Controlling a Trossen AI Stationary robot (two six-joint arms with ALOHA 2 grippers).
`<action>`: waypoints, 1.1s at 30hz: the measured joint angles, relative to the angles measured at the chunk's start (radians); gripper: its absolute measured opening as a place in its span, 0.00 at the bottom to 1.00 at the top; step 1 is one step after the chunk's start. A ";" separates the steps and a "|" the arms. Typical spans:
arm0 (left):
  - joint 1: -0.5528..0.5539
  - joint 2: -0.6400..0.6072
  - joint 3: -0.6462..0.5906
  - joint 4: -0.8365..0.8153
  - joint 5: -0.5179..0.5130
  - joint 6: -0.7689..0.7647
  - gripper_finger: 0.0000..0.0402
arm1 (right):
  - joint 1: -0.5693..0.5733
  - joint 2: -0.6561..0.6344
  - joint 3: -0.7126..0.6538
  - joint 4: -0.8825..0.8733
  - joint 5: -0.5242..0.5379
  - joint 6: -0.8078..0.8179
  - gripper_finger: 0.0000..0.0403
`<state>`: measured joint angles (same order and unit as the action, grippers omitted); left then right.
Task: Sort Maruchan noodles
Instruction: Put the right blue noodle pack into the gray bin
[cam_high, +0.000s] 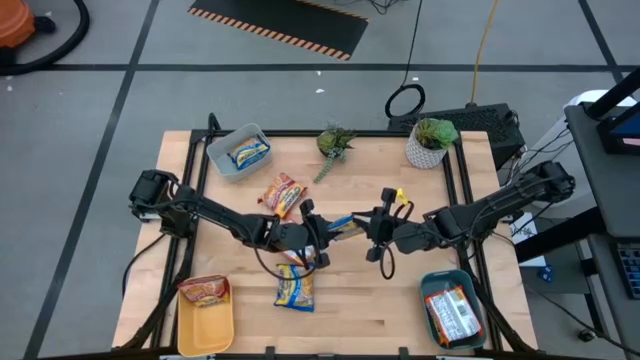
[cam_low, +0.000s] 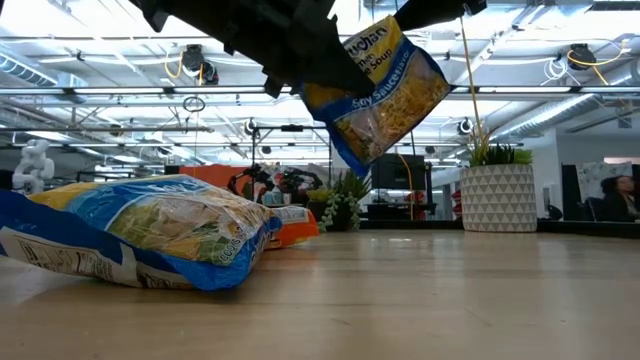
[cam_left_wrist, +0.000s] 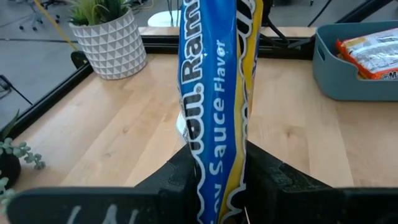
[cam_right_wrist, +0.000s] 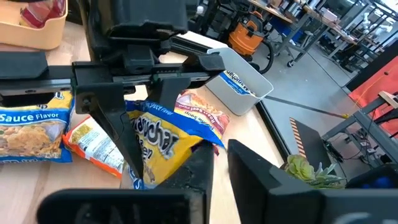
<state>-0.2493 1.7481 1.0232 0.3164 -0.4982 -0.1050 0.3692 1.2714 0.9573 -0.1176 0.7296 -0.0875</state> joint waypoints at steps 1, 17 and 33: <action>0.000 0.000 0.000 0.000 0.000 0.006 0.24 | 0.002 -0.005 0.000 0.002 0.000 0.003 0.14; 0.000 -0.012 0.000 -0.042 0.000 0.081 0.24 | 0.137 -0.179 0.000 0.000 0.002 0.040 0.27; 0.019 -0.067 0.000 -0.191 -0.061 0.121 0.15 | 0.176 -0.196 0.000 -0.001 0.003 0.024 0.27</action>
<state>-0.2306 1.6810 1.0229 0.1254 -0.5594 0.0158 0.5453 1.0756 0.9573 -0.1188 0.7322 -0.0639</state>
